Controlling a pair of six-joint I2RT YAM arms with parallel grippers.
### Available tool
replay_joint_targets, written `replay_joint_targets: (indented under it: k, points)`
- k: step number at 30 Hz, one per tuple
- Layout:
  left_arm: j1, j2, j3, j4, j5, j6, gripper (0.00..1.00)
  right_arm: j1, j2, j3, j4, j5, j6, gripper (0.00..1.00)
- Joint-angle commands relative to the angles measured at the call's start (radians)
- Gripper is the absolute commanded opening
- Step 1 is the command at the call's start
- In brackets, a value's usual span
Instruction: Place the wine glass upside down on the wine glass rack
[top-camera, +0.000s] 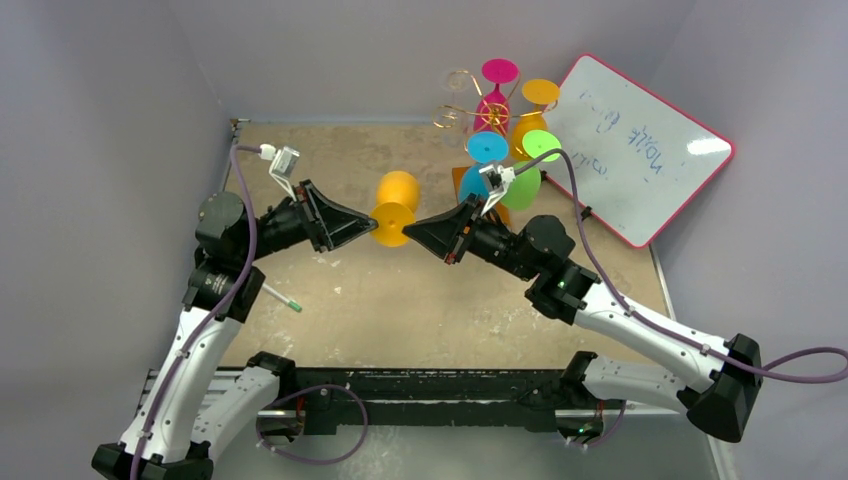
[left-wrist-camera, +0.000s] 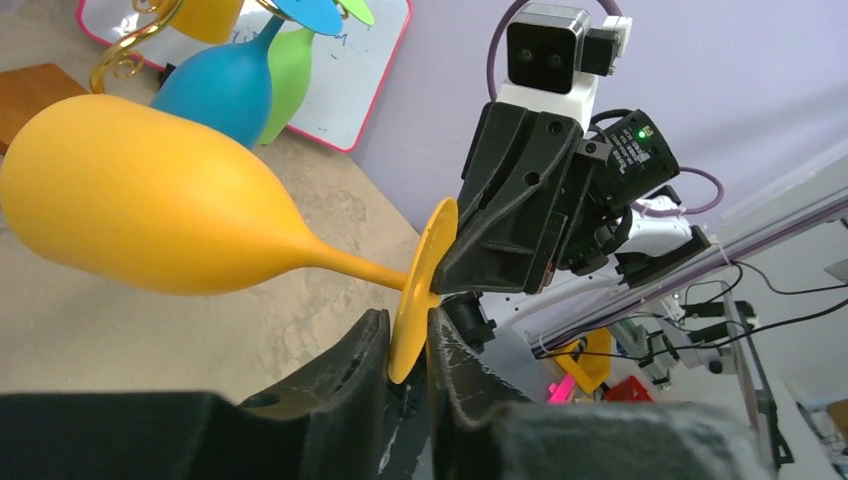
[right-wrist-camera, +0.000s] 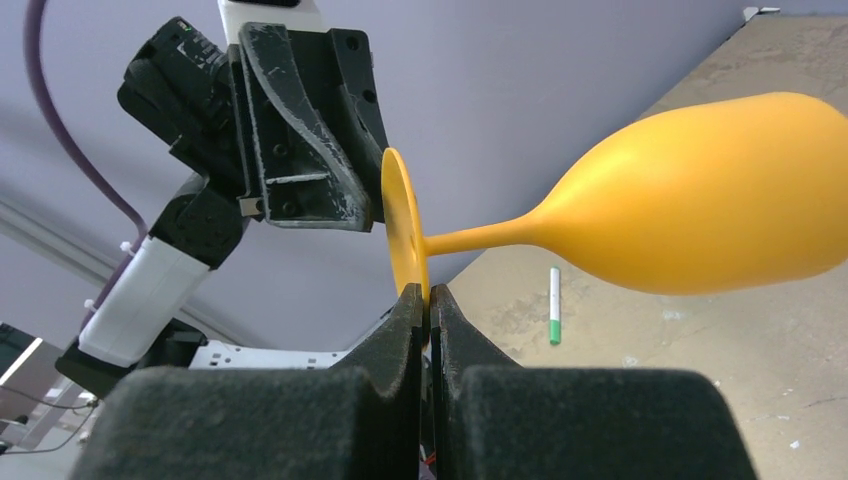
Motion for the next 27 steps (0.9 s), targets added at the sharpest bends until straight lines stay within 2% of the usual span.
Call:
replay_joint_targets:
  k: [1,3,9,12,23,25,27]
  points:
    - [0.001,-0.015,-0.021,0.123,0.0,-0.07,0.13,0.001,0.007,0.045,0.036,0.015,0.028,0.0]
    - [0.002,-0.02,-0.035,0.167,-0.001,-0.102,0.01,0.001,0.012,0.046,0.035,0.016,0.033,0.0]
    - [0.001,-0.039,-0.03,0.179,-0.026,-0.119,0.0,0.001,0.004,0.04,0.02,0.036,0.038,0.01]
    - [0.002,-0.046,-0.035,0.18,-0.031,-0.117,0.0,0.001,0.0,0.043,0.007,0.037,0.039,0.1]
    - [0.002,-0.015,-0.027,0.159,-0.109,-0.125,0.0,0.001,-0.097,0.088,-0.154,0.153,-0.003,0.75]
    - [0.002,0.006,-0.025,0.168,-0.135,-0.142,0.0,0.001,-0.124,0.089,-0.185,0.175,-0.017,0.97]
    - [0.001,0.027,-0.021,0.182,-0.159,-0.159,0.0,0.001,-0.153,0.12,-0.205,0.194,-0.032,1.0]
